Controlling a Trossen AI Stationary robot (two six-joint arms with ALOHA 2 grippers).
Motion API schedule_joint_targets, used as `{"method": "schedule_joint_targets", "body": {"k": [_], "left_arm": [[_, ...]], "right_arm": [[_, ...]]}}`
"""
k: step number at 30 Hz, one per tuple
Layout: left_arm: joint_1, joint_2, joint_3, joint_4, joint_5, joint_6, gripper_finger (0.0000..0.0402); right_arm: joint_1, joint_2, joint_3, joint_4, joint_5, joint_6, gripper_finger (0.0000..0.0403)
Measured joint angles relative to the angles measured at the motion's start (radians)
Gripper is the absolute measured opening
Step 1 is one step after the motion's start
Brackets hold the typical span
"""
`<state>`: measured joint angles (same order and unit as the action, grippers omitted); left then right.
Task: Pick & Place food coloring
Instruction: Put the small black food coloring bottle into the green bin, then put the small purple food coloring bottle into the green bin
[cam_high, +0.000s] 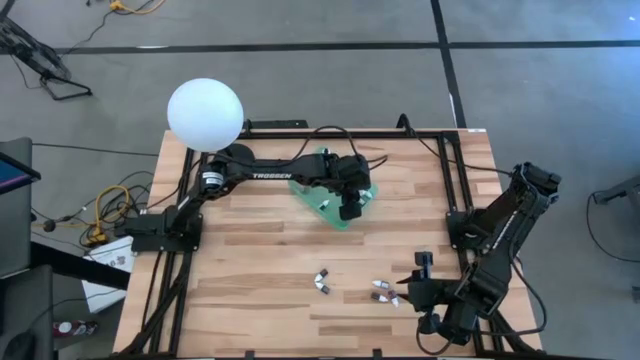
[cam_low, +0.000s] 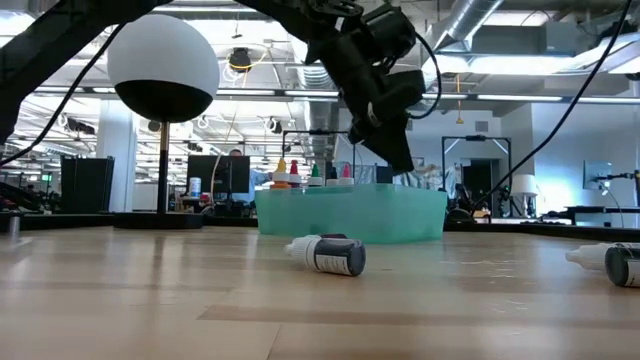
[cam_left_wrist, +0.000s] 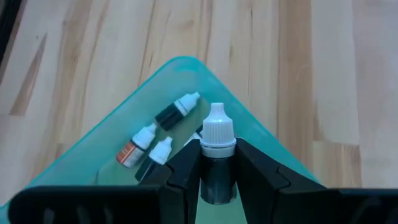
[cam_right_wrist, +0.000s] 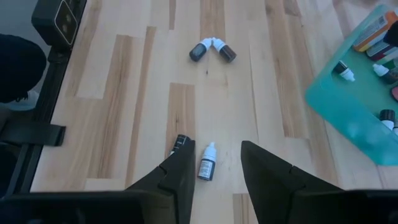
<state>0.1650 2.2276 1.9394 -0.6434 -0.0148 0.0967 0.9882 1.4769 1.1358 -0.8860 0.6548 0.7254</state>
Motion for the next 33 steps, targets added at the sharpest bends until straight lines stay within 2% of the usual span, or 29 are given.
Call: {"method": "schedule_joint_targets", "body": {"k": [7,16,21,28,33], "left_arm": [[-0.003,0.000,0.000,0.001,-0.021,-0.004,0.0087],[-0.002,0.000,0.000,0.004,-0.046,-0.014,0.0149],[-0.005,0.000,0.000,-0.005,-0.071,-0.014,0.0165],[-0.035,-0.050,0.000,-0.234,-0.128,-0.014,0.0166],[-0.059,-0.091,0.000,-0.435,-0.108,-0.051,0.0167]], "right_arm": [[0.000,0.000,0.000,0.001,0.000,0.000,0.0121],[0.000,0.000,0.000,0.001,0.000,0.001,0.0121],[0.000,0.000,0.000,0.001,0.000,0.001,0.0121],[-0.002,0.000,0.000,0.002,0.002,0.001,0.0121],[-0.002,0.000,0.000,0.007,0.002,0.008,0.0121]]}}
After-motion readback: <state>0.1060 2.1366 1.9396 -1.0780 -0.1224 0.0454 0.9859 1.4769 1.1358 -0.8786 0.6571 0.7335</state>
